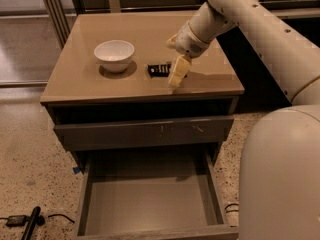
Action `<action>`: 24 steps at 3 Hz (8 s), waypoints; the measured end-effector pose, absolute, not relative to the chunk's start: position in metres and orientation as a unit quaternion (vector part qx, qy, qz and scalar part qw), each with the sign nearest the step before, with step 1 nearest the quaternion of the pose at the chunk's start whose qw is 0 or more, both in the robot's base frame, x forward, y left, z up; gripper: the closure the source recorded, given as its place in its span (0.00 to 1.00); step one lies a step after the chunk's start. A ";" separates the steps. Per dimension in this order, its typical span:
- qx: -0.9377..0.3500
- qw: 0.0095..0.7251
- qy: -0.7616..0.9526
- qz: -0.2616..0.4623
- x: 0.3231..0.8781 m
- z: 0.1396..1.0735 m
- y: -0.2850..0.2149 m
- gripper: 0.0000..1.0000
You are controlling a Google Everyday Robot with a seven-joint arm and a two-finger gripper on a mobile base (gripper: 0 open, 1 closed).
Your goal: Place rxbar chocolate into middle drawer
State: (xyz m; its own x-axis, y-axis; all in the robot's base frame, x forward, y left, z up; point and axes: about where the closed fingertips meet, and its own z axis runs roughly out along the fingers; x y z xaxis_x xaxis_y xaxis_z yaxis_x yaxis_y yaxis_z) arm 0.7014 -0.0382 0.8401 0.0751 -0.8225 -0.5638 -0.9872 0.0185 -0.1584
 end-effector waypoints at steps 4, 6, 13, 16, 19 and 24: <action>-0.678 0.259 0.677 0.122 0.770 0.810 -0.040 0.19; -0.678 0.259 0.677 0.122 0.770 0.810 -0.040 0.65; -0.684 0.258 0.674 0.110 0.761 0.834 -0.044 1.00; -0.683 0.297 0.660 0.100 0.713 0.896 -0.076 1.00; -0.647 0.308 0.686 0.122 0.590 0.882 -0.092 1.00; -0.618 0.317 0.689 0.209 0.506 0.786 -0.052 1.00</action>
Offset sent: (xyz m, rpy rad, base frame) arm 0.0808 -0.0030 -0.0171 -0.0506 -0.0424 -0.0451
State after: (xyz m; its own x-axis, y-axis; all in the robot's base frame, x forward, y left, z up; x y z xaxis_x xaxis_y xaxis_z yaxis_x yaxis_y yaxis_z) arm 0.5063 -0.0518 0.7864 -0.0359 -0.7184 -0.6947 -0.9834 0.1490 -0.1033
